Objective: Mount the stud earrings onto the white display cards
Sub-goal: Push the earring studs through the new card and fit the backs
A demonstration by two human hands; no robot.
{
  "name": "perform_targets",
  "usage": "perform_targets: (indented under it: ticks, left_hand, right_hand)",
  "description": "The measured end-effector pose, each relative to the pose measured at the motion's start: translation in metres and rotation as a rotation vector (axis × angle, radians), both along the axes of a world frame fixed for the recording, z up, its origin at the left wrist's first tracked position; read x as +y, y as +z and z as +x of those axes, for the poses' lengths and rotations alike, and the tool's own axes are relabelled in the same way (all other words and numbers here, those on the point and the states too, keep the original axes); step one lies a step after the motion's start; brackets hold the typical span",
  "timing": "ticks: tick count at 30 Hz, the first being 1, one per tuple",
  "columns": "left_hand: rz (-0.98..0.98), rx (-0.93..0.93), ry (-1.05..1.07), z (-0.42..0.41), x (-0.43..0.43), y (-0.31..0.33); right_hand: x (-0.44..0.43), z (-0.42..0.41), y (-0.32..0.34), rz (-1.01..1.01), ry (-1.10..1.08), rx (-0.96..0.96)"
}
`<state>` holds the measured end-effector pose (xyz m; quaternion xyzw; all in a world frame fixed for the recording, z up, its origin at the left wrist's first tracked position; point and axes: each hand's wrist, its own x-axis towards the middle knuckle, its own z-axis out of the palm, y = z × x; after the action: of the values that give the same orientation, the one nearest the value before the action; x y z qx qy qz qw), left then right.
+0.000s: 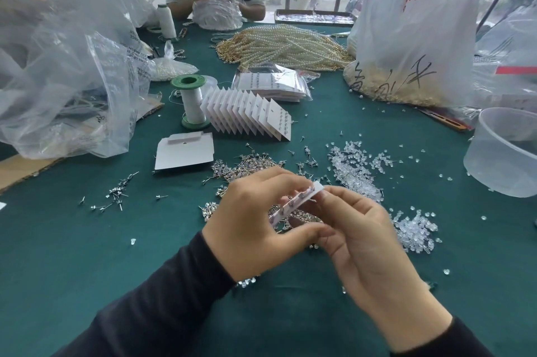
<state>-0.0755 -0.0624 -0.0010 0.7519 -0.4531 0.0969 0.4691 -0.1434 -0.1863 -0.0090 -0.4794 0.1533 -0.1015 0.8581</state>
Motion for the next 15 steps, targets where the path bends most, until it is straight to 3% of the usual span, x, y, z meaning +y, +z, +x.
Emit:
perform_targets:
  ticks: [5,9,12,15]
  left_hand:
    - [-0.011,-0.086,0.040,0.004,-0.002,-0.001]
    - [-0.170,0.060,0.108,0.012,0.006,0.007]
    - [-0.307,0.261,0.245,0.021,0.013,0.008]
    - [-0.340,0.352,0.350,0.028,0.014,0.006]
  right_hand:
    - [0.003,0.000,0.002,-0.092,-0.010,-0.099]
    - [-0.009,-0.001,0.006,-0.188,0.035,-0.182]
    - [-0.016,-0.002,0.005,-0.738,0.062,-0.175]
    - [-0.006,-0.003,-0.008,-1.288,0.225,-0.204]
